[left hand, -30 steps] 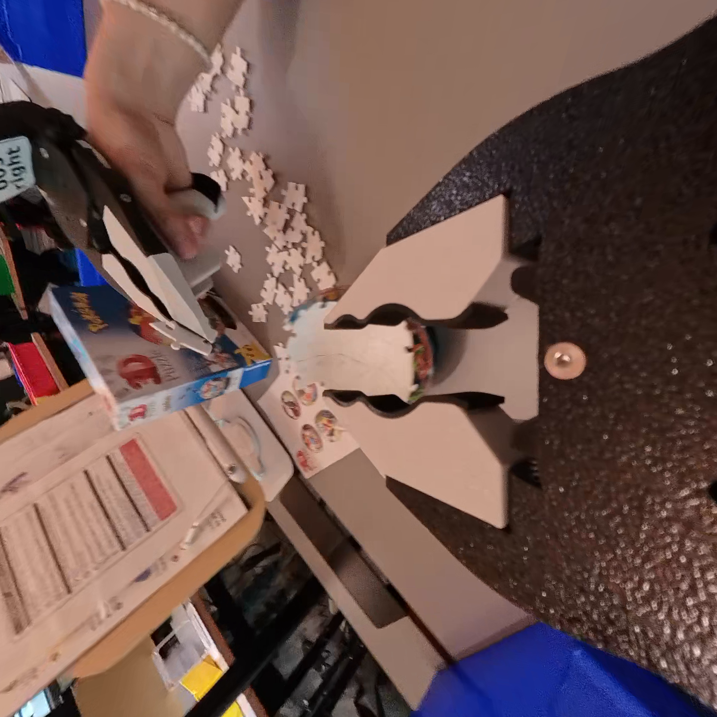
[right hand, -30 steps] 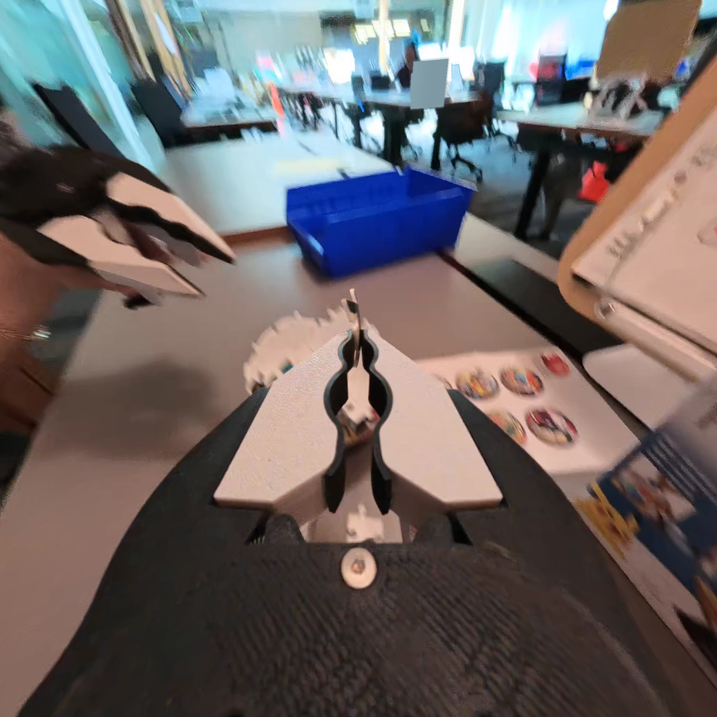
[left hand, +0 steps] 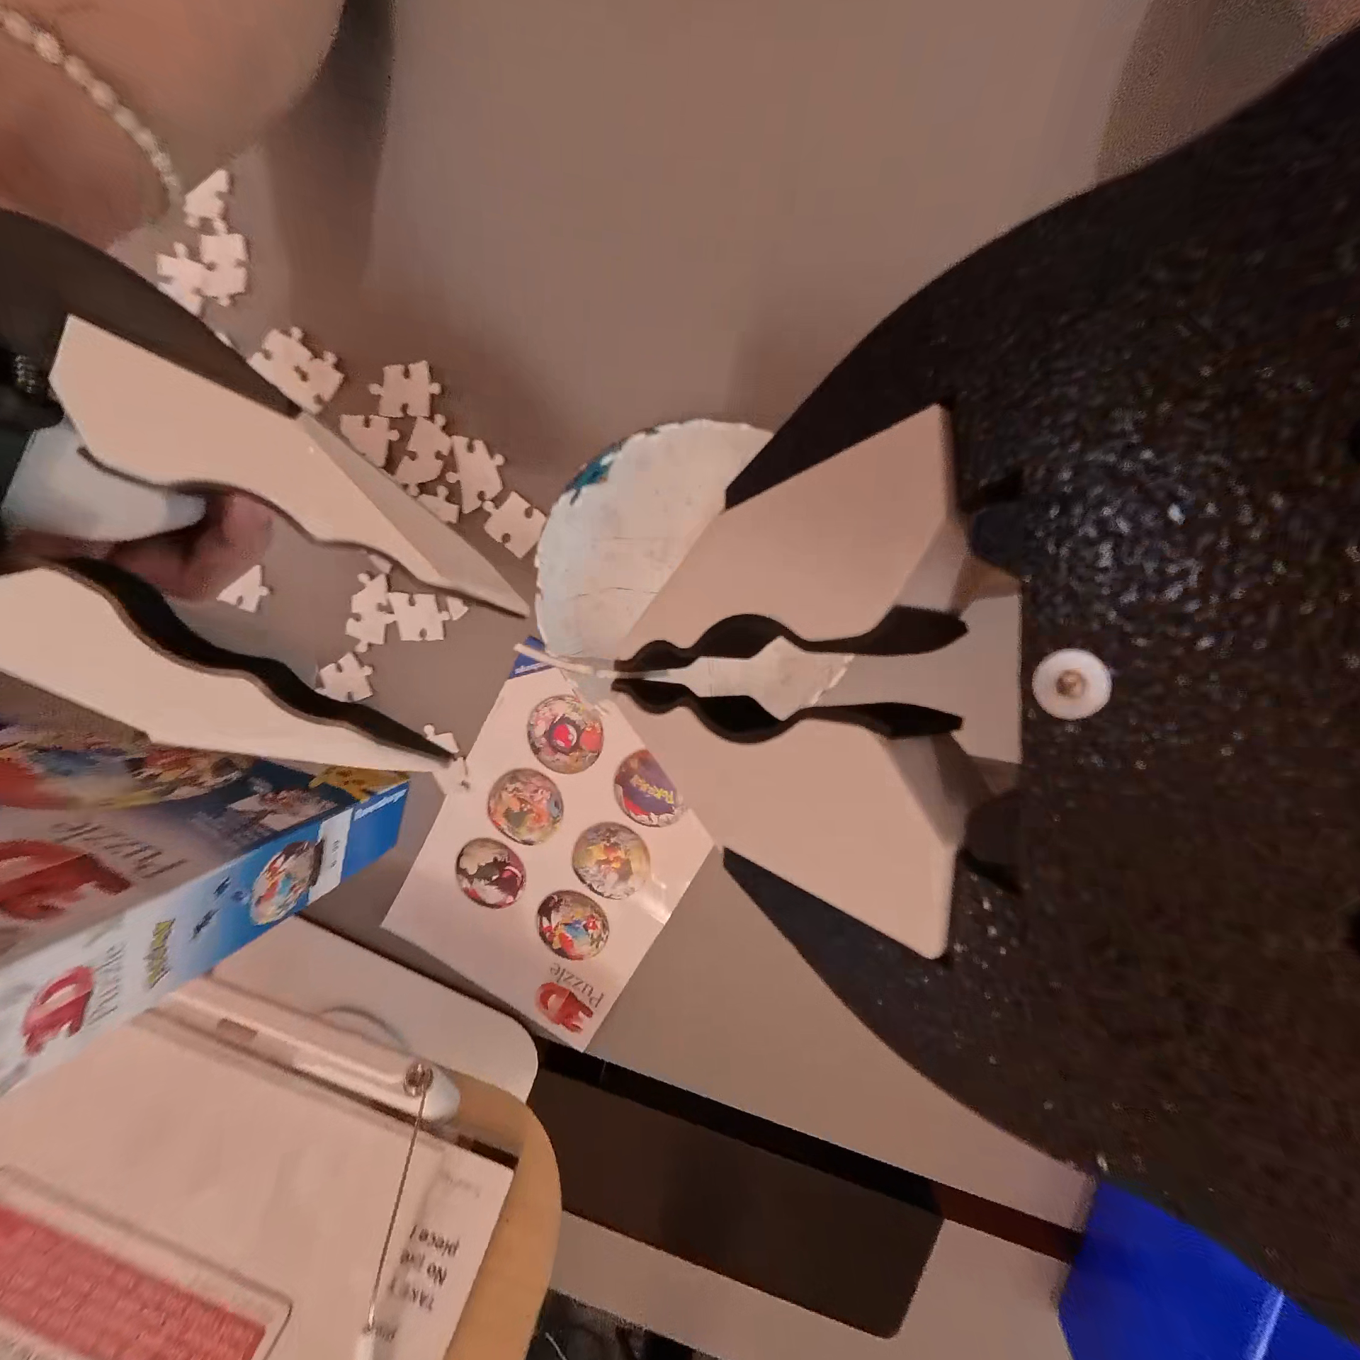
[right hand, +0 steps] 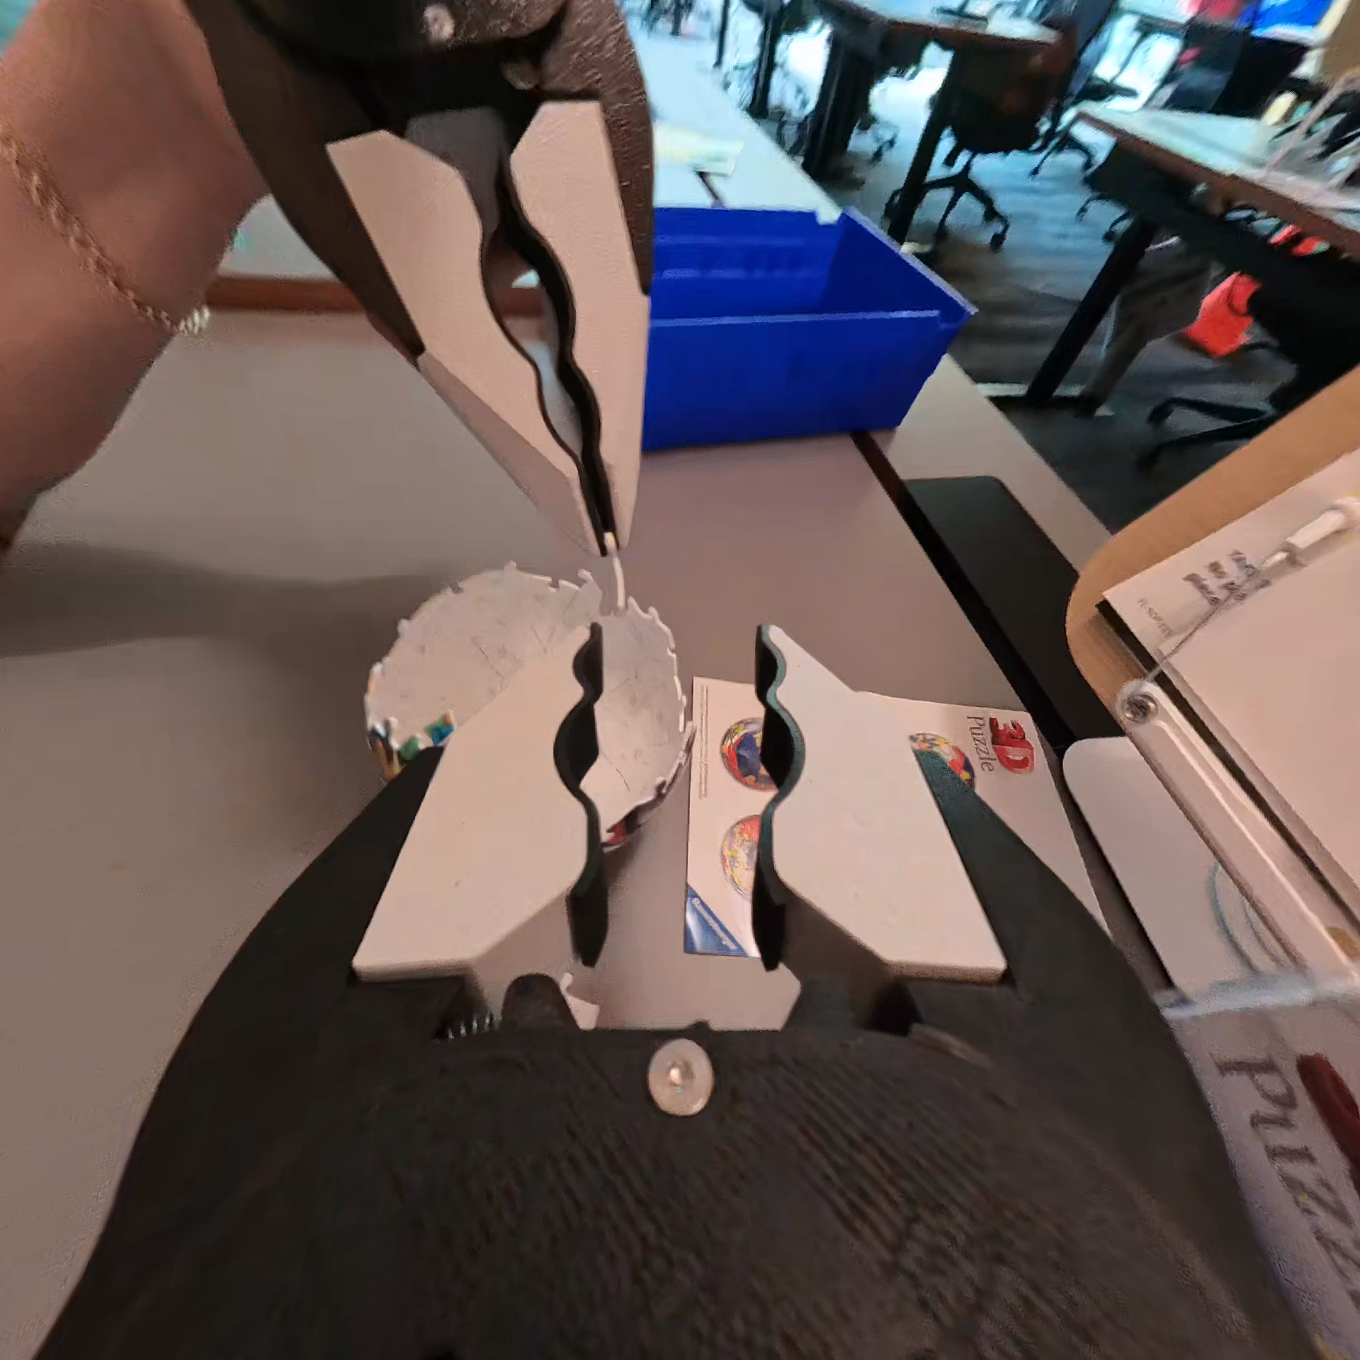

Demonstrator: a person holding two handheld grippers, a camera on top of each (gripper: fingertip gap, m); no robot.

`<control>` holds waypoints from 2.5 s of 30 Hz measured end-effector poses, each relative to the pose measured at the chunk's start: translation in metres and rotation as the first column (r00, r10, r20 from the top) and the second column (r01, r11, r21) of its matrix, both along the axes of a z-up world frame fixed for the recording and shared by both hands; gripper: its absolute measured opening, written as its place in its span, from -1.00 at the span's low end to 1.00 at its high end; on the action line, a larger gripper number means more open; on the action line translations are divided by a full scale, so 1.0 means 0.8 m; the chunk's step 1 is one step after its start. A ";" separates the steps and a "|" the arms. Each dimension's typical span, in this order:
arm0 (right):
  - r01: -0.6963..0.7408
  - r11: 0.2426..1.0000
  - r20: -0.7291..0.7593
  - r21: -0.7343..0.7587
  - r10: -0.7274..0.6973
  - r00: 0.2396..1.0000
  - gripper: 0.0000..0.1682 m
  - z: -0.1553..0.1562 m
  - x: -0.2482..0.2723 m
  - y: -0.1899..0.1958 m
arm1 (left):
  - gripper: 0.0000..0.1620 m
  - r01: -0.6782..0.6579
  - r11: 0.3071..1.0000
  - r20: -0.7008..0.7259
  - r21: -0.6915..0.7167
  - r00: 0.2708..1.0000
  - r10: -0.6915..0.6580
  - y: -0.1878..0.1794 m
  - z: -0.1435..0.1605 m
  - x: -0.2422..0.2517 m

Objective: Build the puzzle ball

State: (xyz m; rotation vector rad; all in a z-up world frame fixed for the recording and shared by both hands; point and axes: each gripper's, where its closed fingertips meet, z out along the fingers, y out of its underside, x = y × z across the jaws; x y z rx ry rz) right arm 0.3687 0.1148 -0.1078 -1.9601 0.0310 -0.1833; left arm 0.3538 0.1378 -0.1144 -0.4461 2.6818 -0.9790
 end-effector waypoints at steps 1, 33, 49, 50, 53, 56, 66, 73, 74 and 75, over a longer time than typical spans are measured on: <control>-0.024 0.999 0.007 -0.033 0.024 1.000 -0.54 -0.007 0.002 0.004 | -1.00 0.020 1.000 -0.009 0.020 1.000 -0.020 -0.001 -0.007 0.003; -0.216 0.946 -0.050 -0.242 0.210 0.976 -1.00 -0.064 0.022 0.044 | -1.00 0.102 0.987 -0.110 0.125 0.990 -0.089 0.007 -0.074 0.043; -0.193 0.950 -0.018 -0.246 0.195 0.981 -1.00 -0.054 0.026 0.037 | -1.00 0.045 0.996 -0.097 0.073 0.995 -0.038 0.006 -0.062 0.048; -0.187 0.953 -0.020 -0.238 0.188 0.982 -1.00 -0.051 0.027 0.036 | -1.00 0.038 0.998 -0.097 0.052 0.995 -0.033 0.005 -0.059 0.049; -0.169 0.959 -0.019 -0.226 0.169 0.985 -1.00 -0.047 0.031 0.034 | -1.00 0.021 1.000 -0.098 0.001 0.995 -0.021 0.004 -0.052 0.052; -0.167 0.954 -0.023 -0.248 0.167 0.986 -1.00 -0.054 0.033 0.034 | -1.00 0.009 1.000 -0.096 -0.029 0.995 -0.012 0.004 -0.048 0.055; -0.155 0.958 -0.021 -0.241 0.155 0.988 -0.96 -0.055 0.034 0.032 | -1.00 0.027 0.999 -0.078 0.042 0.997 -0.023 0.010 -0.061 0.057; -0.216 0.950 -0.070 -0.226 0.205 0.976 -0.87 -0.062 0.022 0.039 | -1.00 0.128 0.991 -0.033 0.040 0.991 -0.127 -0.002 -0.056 0.045; -0.220 0.947 -0.072 -0.233 0.208 0.975 -0.88 -0.064 0.022 0.040 | -1.00 0.128 0.991 -0.034 0.046 0.991 -0.127 -0.001 -0.058 0.045; -0.219 0.945 -0.072 -0.242 0.208 0.976 -0.88 -0.067 0.022 0.040 | -1.00 0.127 0.991 -0.036 0.048 0.991 -0.126 -0.001 -0.059 0.045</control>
